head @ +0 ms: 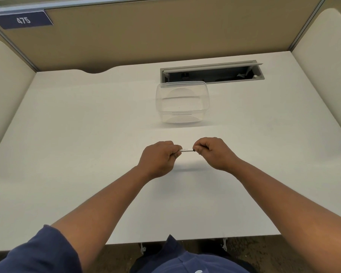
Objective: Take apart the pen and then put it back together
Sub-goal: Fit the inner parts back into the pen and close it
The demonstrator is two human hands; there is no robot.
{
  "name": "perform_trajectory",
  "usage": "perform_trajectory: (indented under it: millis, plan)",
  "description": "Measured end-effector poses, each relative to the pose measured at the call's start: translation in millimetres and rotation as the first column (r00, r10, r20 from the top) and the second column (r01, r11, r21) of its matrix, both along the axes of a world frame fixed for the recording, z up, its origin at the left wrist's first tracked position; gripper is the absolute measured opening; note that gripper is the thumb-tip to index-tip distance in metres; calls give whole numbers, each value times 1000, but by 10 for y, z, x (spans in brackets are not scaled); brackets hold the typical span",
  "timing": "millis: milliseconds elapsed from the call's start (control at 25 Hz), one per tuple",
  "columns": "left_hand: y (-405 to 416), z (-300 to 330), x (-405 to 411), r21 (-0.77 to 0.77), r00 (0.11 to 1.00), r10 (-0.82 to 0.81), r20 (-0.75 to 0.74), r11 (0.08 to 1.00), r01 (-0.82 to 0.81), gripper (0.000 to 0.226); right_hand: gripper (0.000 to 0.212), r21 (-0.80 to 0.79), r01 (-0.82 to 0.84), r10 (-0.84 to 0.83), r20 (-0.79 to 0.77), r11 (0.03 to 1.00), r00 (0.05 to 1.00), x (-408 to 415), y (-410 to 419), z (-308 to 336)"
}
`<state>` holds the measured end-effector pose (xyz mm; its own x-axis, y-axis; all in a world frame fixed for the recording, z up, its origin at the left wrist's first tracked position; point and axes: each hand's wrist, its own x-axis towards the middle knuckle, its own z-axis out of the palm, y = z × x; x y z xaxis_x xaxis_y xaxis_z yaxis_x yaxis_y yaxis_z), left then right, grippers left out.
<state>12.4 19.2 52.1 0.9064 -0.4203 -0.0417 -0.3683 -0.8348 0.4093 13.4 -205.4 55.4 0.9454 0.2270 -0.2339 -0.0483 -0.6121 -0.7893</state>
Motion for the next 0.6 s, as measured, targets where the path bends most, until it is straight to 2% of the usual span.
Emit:
perform_trajectory:
  millis: [280, 440, 600]
  plan:
    - [13, 29, 28, -22, 999, 29, -26, 999, -29, 22, 13, 137, 82, -85, 15, 987, 996, -52, -40, -5]
    - [5, 33, 27, -18, 998, 30, -51, 999, -31, 23, 11, 80, 71, -80, 113, 994, 990, -85, -27, -2]
    - [16, 50, 16, -22, 996, 21, -88, 999, -23, 25, 12, 0, -3, 2, 279, 1000, 960, -95, -37, -20]
